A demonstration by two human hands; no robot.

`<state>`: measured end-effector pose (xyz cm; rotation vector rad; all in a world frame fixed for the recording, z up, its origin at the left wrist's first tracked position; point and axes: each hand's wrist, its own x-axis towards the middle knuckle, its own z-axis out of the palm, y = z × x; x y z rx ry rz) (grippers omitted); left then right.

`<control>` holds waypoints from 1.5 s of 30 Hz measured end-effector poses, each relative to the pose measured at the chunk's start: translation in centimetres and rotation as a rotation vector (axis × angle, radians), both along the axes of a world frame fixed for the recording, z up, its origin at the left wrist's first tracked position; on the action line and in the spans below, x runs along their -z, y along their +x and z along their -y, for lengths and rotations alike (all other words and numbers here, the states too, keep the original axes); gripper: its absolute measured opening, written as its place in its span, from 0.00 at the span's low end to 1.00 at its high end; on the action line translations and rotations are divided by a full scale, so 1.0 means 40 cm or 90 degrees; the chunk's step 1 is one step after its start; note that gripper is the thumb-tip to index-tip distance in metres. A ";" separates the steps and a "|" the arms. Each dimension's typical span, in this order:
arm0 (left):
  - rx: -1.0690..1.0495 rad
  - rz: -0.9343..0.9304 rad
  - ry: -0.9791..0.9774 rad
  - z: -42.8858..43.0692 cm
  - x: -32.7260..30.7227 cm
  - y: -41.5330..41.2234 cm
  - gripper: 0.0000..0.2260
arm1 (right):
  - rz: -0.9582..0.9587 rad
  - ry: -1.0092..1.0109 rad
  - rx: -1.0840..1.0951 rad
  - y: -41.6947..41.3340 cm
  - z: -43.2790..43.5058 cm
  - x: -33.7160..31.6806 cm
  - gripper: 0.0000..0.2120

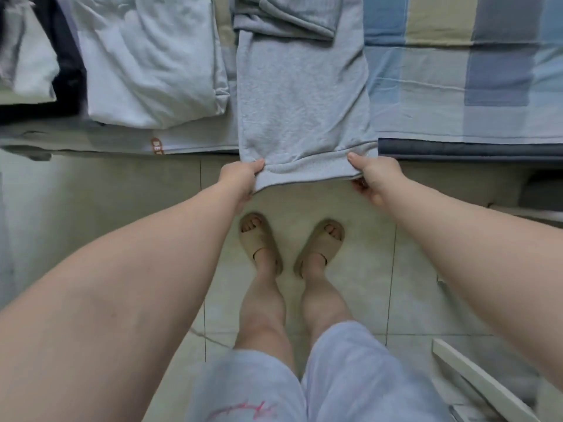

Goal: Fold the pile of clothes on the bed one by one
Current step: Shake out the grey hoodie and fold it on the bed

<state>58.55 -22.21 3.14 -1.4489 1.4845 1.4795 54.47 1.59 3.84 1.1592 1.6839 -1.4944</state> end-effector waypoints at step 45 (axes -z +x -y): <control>0.440 -0.278 -0.220 0.094 0.195 -0.964 0.22 | -0.211 0.187 -0.323 -0.981 0.181 0.210 0.20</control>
